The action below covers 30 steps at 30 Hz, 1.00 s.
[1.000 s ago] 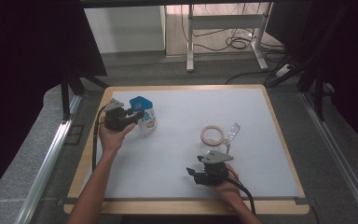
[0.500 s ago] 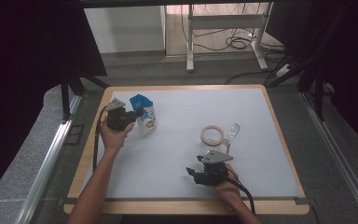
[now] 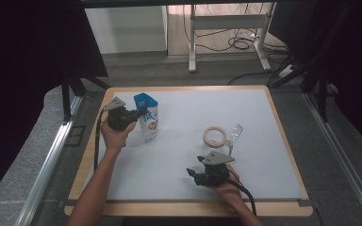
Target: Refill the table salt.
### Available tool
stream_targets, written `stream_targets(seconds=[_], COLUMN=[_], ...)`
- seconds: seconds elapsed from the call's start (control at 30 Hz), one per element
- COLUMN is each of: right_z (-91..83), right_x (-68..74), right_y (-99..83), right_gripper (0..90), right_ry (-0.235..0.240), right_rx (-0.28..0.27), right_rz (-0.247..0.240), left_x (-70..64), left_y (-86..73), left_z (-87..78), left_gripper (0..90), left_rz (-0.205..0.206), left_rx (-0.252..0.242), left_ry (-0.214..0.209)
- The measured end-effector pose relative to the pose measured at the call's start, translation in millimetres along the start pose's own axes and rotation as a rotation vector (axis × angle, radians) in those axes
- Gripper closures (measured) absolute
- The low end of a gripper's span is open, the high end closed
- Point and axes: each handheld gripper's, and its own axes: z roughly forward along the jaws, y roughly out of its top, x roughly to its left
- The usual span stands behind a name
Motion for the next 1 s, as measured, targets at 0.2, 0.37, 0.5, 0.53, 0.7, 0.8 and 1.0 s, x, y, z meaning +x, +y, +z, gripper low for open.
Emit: stream_targets(seconds=[0.2, 0.37, 0.5, 0.53, 0.7, 0.8, 1.0], right_z=[0.6, 2.6, 5.0, 5.2, 8.1, 10.3, 18.1], right_x=[3.2, 5.2, 6.2, 6.5, 9.5, 10.5, 14.8], right_y=[0.5, 1.4, 1.4, 1.6, 3.9, 6.3, 12.8], right_gripper=[36.6, 36.6, 36.6, 36.6, 36.2, 35.7, 35.6], right_ry=[0.003, 0.005, 0.009, 0.005, 0.003, 0.002, -0.015], right_rx=[-0.002, -0.005, -0.004, 0.000, -0.006, -0.010, -0.016], right_rz=[-0.007, -0.010, -0.011, -0.013, -0.020, -0.021, -0.029], left_x=[-13.7, -27.2, -34.5, -36.6, -45.9, -49.5, -57.5], left_y=[2.2, 4.5, 4.9, 4.8, 6.5, 8.7, 13.4], left_z=[-3.2, -4.4, -3.2, -2.6, -1.5, -2.8, -4.8], left_gripper=[90.0, 90.0, 90.0, 90.0, 90.0, 90.0, 90.0], left_rz=[0.016, 0.010, 0.010, 0.010, 0.029, 0.032, 0.039], left_rx=[0.018, 0.014, 0.016, 0.016, 0.021, 0.017, 0.018], left_ry=[-0.047, -0.112, -0.155, -0.163, -0.181, -0.188, -0.214])
